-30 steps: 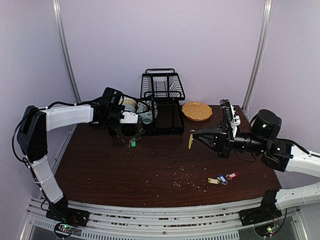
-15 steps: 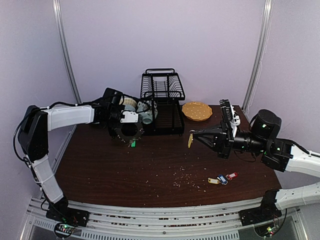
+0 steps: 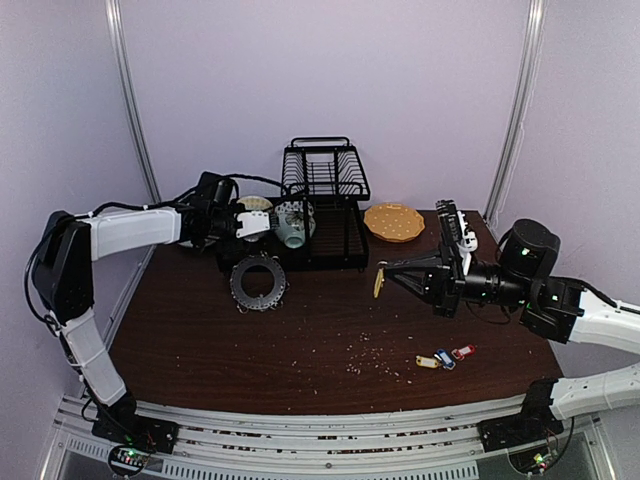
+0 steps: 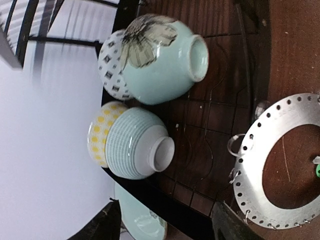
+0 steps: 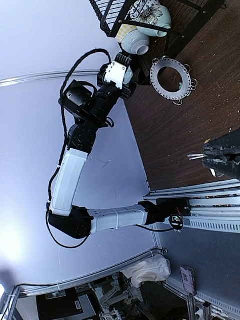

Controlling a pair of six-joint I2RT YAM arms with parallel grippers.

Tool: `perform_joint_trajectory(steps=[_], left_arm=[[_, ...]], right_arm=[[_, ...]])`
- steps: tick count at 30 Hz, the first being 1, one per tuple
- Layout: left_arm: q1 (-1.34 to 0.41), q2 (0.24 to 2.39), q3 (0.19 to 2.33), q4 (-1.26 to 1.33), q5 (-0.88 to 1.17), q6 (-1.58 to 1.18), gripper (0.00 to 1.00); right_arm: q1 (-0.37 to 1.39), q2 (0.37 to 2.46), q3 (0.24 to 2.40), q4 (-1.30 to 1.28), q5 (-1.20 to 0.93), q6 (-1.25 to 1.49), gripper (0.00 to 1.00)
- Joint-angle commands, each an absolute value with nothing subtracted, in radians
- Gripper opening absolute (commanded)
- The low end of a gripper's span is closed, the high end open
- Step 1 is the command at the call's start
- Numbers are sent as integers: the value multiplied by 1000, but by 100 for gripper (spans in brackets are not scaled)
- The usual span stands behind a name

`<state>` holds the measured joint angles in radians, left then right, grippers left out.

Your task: Put the keys on the keyring

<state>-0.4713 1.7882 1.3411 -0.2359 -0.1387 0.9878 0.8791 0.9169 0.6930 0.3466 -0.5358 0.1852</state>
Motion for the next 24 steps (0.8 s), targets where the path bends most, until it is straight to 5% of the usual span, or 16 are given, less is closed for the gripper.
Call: perform_joint_trajectory(steps=[1, 3, 9, 13, 24], left_arm=[[-403, 1749, 1326, -234, -75, 643, 66], [-400, 1732, 1325, -227, -150, 402, 65], [-332, 1596, 1066, -31, 74, -148, 73], [-258, 1564, 914, 148, 158, -288, 82], [-173, 1699, 741, 541, 504, -368, 86]], right_arm=[[876, 908, 696, 386, -542, 193, 0], [877, 908, 695, 388, -542, 194, 0], [876, 923, 691, 402, -557, 201, 0], [877, 918, 695, 398, -566, 197, 0], [876, 905, 688, 379, -557, 186, 0]])
